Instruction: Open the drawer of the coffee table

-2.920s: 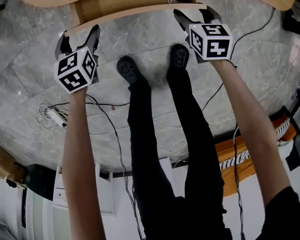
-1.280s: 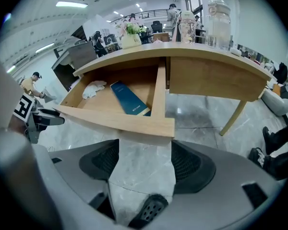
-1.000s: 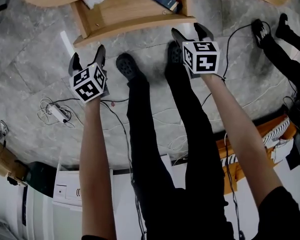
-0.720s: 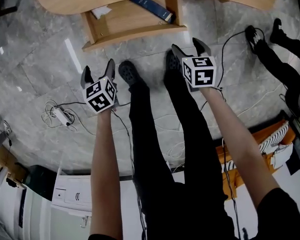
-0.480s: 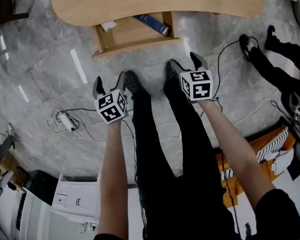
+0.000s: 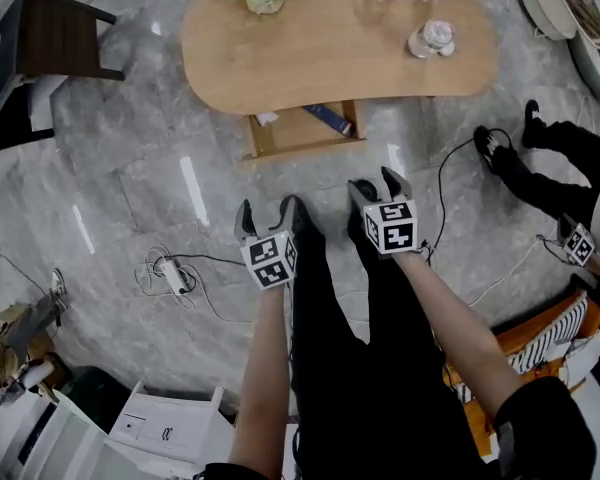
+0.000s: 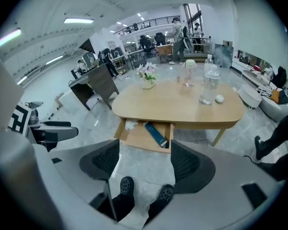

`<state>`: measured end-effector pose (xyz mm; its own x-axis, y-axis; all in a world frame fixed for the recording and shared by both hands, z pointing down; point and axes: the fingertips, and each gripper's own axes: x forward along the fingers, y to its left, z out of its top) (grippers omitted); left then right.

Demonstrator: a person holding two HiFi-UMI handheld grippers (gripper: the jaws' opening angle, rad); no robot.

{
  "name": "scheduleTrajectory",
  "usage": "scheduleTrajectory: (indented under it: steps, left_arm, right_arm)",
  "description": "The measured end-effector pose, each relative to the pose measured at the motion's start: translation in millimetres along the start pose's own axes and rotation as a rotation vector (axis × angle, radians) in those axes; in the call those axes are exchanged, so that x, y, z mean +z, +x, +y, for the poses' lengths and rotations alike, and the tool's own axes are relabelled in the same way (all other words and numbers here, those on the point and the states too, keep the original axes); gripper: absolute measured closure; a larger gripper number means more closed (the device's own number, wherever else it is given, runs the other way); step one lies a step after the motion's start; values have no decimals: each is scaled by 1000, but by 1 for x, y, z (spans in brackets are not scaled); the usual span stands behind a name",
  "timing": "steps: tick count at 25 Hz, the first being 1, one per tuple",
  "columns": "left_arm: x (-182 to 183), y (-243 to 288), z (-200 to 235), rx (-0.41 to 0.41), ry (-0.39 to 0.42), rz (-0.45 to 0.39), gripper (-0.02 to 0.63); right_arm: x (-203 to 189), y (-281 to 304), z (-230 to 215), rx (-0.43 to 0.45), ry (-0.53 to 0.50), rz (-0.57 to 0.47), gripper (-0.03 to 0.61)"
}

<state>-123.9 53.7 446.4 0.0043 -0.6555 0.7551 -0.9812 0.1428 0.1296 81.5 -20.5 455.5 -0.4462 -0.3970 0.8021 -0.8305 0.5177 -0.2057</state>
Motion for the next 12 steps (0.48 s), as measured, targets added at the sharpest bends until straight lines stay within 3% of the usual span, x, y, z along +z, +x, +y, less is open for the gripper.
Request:
scheduleTrajectory:
  steps: [7,12]
  left_arm:
    - [85,-64,7,19,11,-146,170]
    - [130,-130,0,-12,43,-250,172]
  right_arm:
    - [81,-61,31,1,-31,-139,288]
    - [128,-129,54,-18,-66,-243,288]
